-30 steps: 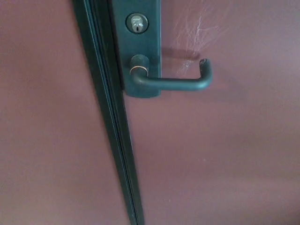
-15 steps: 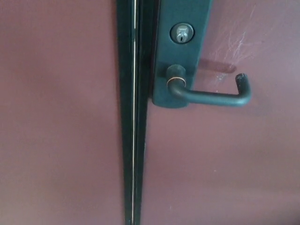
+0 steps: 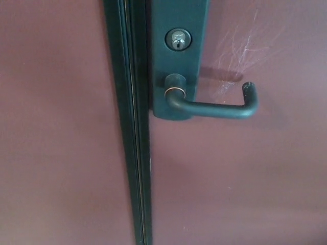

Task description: The robot walks towards the door handle and put its right hand on it and twist the handle

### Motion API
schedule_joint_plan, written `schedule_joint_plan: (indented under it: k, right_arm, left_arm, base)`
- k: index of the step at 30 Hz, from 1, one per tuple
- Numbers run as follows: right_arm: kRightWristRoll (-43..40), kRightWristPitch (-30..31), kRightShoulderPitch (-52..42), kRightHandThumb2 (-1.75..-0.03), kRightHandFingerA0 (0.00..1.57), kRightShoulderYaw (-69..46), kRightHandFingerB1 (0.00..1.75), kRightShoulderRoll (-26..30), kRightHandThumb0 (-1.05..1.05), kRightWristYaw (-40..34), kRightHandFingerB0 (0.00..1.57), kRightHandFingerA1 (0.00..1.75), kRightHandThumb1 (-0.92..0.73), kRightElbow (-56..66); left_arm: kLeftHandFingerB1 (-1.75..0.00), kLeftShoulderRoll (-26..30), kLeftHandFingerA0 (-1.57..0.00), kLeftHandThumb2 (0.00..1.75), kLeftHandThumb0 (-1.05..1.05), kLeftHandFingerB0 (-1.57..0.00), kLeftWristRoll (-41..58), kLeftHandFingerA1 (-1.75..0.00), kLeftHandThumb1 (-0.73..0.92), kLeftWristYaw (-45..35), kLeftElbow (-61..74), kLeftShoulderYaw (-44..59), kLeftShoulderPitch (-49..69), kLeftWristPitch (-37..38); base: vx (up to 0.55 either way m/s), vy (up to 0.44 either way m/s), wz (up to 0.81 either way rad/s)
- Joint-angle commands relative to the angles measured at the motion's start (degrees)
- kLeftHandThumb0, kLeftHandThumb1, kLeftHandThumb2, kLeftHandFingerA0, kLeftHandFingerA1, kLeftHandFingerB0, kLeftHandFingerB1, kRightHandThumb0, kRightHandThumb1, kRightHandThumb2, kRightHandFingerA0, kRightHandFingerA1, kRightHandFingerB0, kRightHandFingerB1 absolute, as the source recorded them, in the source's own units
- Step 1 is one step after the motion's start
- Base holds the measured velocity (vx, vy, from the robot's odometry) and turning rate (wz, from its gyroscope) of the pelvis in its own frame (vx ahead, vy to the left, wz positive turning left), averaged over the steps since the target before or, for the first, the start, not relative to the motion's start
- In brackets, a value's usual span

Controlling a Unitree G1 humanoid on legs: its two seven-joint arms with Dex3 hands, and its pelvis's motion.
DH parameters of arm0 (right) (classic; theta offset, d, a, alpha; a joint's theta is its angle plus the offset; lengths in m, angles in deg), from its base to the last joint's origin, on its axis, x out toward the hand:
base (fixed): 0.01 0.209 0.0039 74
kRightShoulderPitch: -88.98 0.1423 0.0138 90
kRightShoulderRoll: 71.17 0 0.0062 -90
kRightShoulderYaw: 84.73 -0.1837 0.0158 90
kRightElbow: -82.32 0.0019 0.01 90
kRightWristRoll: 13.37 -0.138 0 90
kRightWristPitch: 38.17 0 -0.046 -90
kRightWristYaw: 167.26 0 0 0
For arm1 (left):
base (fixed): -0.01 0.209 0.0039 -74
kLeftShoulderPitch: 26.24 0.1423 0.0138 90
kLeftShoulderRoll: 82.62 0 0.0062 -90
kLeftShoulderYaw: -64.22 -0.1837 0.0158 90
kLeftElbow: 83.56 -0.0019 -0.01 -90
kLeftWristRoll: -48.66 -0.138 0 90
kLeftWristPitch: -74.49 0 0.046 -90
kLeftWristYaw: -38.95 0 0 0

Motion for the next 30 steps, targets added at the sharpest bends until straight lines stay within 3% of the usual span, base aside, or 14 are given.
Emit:
schedule_joint_plan:
  k: [1,9,10,14,16,18,20,22,25,29,30]
  right_arm:
    - [-1.0,1.65,0.5,-0.57,0.65,-1.36,0.39,-0.16,-0.29,0.28,0.44,0.49,-0.56,-0.9]
    - [-1.07,1.69,0.5,-0.56,0.64,-3.1,0.39,-0.07,-0.29,0.23,0.45,0.49,-0.57,-1.43]
    - [-5.86,0.94,2.52,-0.67,0.51,-7.81,0.46,0.72,-0.34,1.51,0.41,0.53,-0.5,-0.3]
    - [-9.02,-0.93,3.71,-0.68,0.52,-13.28,0.47,0.19,-0.36,2.73,0.39,0.55,-0.49,2.74]
    - [-13.23,-4.41,2.48,-0.69,0.53,-16.67,0.47,-1.49,-0.38,6.48,0.38,0.58,-0.48,10.42]
    - [-14.92,-4.13,-1.0,-0.7,0.52,-17.45,0.48,-2.52,-0.38,9.07,0.38,0.58,-0.49,20.4]
    - [-14.79,-3.06,-1.59,-0.7,0.52,-17.7,0.48,-2.94,-0.38,9.07,0.38,0.58,-0.49,22.26]
    - [-15.62,-0.36,-9.63,-0.72,0.5,-17.2,0.48,-2.26,-0.42,9.78,0.39,0.57,-0.48,42.89]
    - [-18.2,2.46,-14.67,-0.72,0.5,-18.34,0.49,-1.21,-0.42,10.54,0.39,0.57,-0.49,57.81]
    - [-18.27,4.27,-15.6,-0.72,0.5,-18.51,0.49,-1.57,-0.42,10.33,0.39,0.57,-0.49,60.42]
    - [-23.11,5.28,-18.21,-0.55,0.59,-20.49,0.48,-0.51,-0.39,10.45,0.46,0.6,-0.54,73.36]
  left_arm:
    - [-0.74,0.24,-0.54,0.75,-0.15,-0.53,-1.38,-0.88,0.4,0.04,-0.06,-0.82,-0.5,-0.75]
    - [-0.73,0.34,-0.54,0.75,-0.16,-0.52,-1.41,-0.88,0.4,-0.19,0.03,-1.11,0.15,-0.25]
    - [-0.74,0.58,-0.55,0.75,-0.16,-0.53,-1.37,-0.89,0.4,-0.26,0.07,-1.04,-0.22,-0.65]
    - [-0.74,0.53,-0.55,0.75,-0.16,-0.53,-1.48,-0.9,0.4,-0.32,0.06,-0.95,-0.33,-0.52]
    - [-0.74,1.01,-0.56,0.74,-0.16,-0.53,-1.71,-0.9,0.4,-0.49,-0.02,-0.98,-0.43,-0.5]
    - [-0.74,1.31,-0.56,0.74,-0.16,-0.53,-1.74,-0.9,0.4,-0.55,-0.09,-0.92,-0.4,-0.65]
    - [-0.74,1.35,-0.56,0.74,-0.16,-0.53,-1.72,-0.9,0.4,-0.56,-0.1,-0.91,-0.48,-0.67]
    - [-0.73,1.56,-0.57,0.74,-0.16,-0.53,-2.02,-0.9,0.4,-0.65,-0.07,-1.21,-0.67,-0.47]
    - [-0.73,1.88,-0.57,0.74,-0.17,-0.53,-1.83,-0.9,0.4,-1.15,0.0,-1.08,-0.62,-0.4]
    - [-0.73,1.89,-0.57,0.74,-0.17,-0.53,-1.82,-0.9,0.4,-1.16,-0.01,-1.08,-0.63,-0.4]
    - [-0.72,1.99,-0.59,0.73,-0.16,-0.53,-2.27,-0.89,0.4,-1.01,0.12,-1.61,-1.04,-0.65]
  base:
    - [0.0,0.0,0.0]
    - [0.0,0.0,0.0]
    - [0.0,0.0,0.0]
    - [0.0,0.0,0.0]
    - [0.0,0.0,0.0]
    - [0.0,0.0,0.0]
    - [0.0,0.0,0.0]
    - [0.0,0.0,0.0]
    - [0.0,0.0,0.0]
    - [0.0,0.0,0.0]
    - [0.0,0.0,0.0]
